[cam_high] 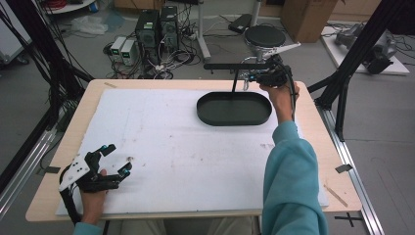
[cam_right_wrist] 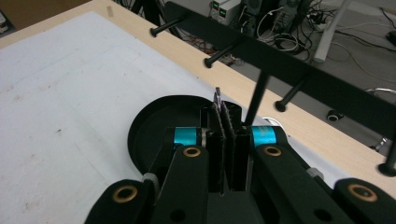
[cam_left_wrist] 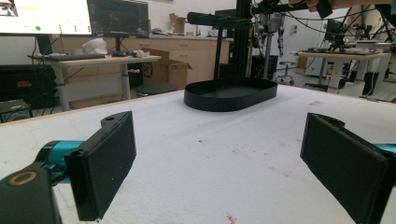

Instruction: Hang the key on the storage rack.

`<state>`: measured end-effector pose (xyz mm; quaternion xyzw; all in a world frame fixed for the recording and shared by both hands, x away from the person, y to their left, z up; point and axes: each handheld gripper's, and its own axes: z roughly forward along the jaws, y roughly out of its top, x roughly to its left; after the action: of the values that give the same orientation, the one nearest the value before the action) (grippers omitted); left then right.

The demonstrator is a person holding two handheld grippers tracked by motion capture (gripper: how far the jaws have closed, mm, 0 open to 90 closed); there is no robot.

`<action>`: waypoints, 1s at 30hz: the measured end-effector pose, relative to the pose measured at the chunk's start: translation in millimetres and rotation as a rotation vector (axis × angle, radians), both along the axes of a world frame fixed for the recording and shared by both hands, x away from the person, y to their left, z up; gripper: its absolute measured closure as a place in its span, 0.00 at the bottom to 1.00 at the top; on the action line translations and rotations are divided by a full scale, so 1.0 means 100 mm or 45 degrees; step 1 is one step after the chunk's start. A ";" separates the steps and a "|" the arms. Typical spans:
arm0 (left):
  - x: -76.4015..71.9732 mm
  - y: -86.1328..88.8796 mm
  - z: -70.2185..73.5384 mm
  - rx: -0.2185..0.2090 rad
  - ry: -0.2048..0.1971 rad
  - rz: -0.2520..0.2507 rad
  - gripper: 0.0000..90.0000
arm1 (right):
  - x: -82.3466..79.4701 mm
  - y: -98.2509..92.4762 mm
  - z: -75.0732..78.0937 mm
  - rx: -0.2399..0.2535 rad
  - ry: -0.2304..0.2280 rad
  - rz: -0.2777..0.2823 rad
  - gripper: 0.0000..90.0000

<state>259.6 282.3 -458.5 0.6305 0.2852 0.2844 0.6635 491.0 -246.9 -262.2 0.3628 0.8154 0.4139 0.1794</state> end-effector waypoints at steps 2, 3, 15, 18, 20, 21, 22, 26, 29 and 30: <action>0.00 0.00 0.00 0.001 0.001 0.001 0.12 | 0.03 -0.02 0.02 0.000 -0.016 -0.007 0.99; 0.00 0.00 0.00 0.001 0.000 0.001 0.12 | 0.03 -0.02 0.02 0.000 -0.016 -0.007 0.99; 0.00 0.00 0.00 0.011 0.003 0.001 0.12 | 0.24 -0.06 0.01 -0.053 0.007 0.000 0.99; 0.00 0.00 0.00 0.008 0.003 0.001 0.12 | 0.29 -0.04 0.03 -0.070 0.006 0.000 0.99; 0.00 0.00 0.00 0.009 0.001 0.000 0.12 | 0.30 -0.05 0.02 -0.065 0.010 0.000 0.99; 0.00 0.00 0.00 0.008 0.001 0.000 0.12 | 0.31 -0.05 0.02 -0.064 0.012 0.002 0.99; 0.00 0.00 0.00 0.007 0.001 0.000 0.12 | 0.32 -0.05 0.01 -0.070 0.019 -0.002 0.99; 0.00 0.00 0.00 0.009 0.001 0.000 0.12 | 0.35 -0.05 -0.03 -0.093 0.044 -0.010 0.99; 0.00 0.00 0.00 0.009 0.001 0.000 0.12 | 0.36 -0.06 -0.04 -0.098 0.038 -0.013 0.99; 0.00 0.00 0.00 0.009 0.001 0.000 0.12 | 0.37 -0.08 -0.05 -0.099 0.045 -0.022 0.99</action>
<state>259.8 282.5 -458.3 0.6329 0.2844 0.2852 0.6612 528.0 -254.9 -266.8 0.3699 0.8307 0.3739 0.1828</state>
